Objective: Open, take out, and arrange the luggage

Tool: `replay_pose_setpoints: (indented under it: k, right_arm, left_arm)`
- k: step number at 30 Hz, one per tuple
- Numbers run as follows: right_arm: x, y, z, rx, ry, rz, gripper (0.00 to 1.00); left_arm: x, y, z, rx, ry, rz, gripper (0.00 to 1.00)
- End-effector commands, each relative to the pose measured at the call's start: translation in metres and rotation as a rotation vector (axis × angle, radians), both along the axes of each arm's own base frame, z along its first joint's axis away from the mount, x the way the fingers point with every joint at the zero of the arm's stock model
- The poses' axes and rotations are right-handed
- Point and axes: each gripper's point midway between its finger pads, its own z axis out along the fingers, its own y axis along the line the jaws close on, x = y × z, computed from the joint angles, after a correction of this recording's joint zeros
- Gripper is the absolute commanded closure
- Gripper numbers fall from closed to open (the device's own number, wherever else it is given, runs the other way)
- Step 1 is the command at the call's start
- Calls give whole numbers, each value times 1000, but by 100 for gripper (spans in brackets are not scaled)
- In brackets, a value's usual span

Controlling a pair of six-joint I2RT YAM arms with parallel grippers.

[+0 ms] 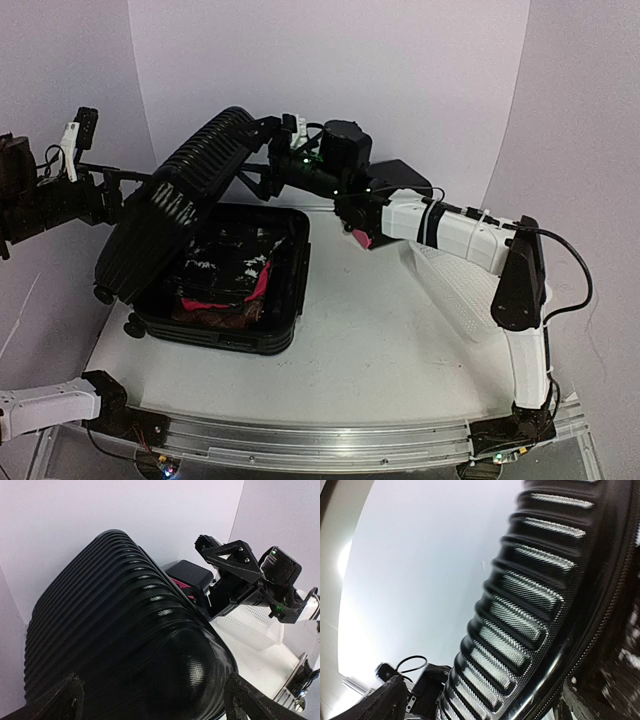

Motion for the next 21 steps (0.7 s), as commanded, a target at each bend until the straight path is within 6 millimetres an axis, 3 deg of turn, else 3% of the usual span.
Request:
replay_pose_setpoints:
  k: [1,5,8,11,14,17,21]
  right_arm:
    - [-14,24,34,21,-132,-29,2]
    - [-14,46,45,74,-159,-39,2]
    - [-14,60,45,87,-186,-63,2]
    - [-6,66,38,90,-180,-98,2]
    - [-4,70,39,113,-191,-130,2]
    - [-9,69,52,150,-220,-154,2]
    - [-13,68,52,125,-229,-154,2]
  left_arm:
    - [-20,5,46,-276,25,2,3]
    - [-38,29,75,-325,-68,65,1]
    - [-28,53,61,-312,-29,223,0]
    - [-20,56,48,-337,30,276,1]
    - [-21,44,49,-347,39,212,1]
    - [-28,24,54,-276,4,77,7]
    - [-63,2,58,-220,-54,-145,7]
